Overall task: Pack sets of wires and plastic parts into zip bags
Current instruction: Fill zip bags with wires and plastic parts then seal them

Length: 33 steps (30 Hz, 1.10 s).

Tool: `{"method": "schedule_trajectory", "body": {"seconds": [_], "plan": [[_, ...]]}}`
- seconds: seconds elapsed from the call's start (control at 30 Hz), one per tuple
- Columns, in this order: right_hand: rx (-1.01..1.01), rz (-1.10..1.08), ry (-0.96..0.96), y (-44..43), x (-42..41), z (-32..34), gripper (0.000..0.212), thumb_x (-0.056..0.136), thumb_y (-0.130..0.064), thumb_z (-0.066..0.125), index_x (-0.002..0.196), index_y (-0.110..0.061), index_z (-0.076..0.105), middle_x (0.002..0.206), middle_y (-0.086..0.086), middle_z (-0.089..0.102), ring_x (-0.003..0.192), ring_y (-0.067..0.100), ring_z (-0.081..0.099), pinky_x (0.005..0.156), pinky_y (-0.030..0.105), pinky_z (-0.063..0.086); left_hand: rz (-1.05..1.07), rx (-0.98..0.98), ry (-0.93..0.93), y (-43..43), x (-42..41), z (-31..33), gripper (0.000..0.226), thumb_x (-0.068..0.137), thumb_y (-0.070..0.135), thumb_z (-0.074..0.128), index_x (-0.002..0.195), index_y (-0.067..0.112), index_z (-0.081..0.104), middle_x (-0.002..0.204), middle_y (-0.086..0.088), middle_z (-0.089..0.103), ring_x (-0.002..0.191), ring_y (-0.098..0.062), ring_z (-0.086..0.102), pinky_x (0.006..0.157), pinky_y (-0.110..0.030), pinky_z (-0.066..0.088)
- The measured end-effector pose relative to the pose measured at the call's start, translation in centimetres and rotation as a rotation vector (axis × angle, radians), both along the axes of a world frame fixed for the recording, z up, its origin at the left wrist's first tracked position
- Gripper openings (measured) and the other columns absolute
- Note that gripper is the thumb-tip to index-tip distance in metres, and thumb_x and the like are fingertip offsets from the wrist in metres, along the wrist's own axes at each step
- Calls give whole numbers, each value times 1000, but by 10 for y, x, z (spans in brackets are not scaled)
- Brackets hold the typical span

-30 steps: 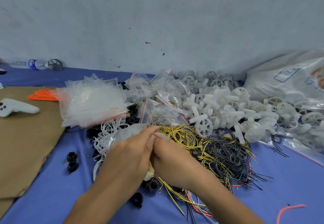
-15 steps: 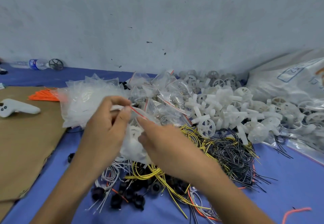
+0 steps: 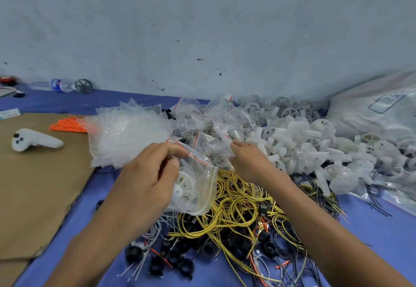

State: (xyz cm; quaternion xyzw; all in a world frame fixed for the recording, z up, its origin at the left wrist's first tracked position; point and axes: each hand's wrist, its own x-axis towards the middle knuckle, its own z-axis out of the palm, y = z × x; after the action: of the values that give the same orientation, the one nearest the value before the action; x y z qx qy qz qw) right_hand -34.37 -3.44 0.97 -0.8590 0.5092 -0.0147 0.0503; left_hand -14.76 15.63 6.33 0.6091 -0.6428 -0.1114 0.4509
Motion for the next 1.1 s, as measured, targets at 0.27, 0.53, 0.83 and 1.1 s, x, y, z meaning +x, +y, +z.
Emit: {"method": "schedule_trajectory", "body": {"seconds": [0.27,0.53,0.83,1.1], "plan": [[-219,-77,-404,9,-23,67,44,103,-16,39,147,-8,38,155,4,33,140,22,31,115,32,23,-101,45,-136,6,1,-11,62,73,42,76,118,55,35,110,33,32,110,11,41,86,1,32],[-343,110,-872,67,-55,142,35,102,-18,50,136,-12,58,141,-9,51,110,-10,55,94,9,41,-74,78,17,-9,2,-5,69,83,9,68,128,47,34,105,32,31,97,4,48,82,-12,47],[-138,349,-1147,113,-24,169,36,99,-20,56,134,-16,59,139,-12,57,128,0,51,111,27,40,-56,103,83,-15,-1,2,60,78,6,66,126,33,41,105,16,37,88,-4,48,72,-18,49],[280,368,-843,137,32,82,37,104,-17,46,141,-16,52,140,-7,51,107,-15,52,88,10,46,-51,152,167,-17,2,3,53,64,26,64,114,32,46,114,7,44,76,-6,64,55,-21,49]]}}
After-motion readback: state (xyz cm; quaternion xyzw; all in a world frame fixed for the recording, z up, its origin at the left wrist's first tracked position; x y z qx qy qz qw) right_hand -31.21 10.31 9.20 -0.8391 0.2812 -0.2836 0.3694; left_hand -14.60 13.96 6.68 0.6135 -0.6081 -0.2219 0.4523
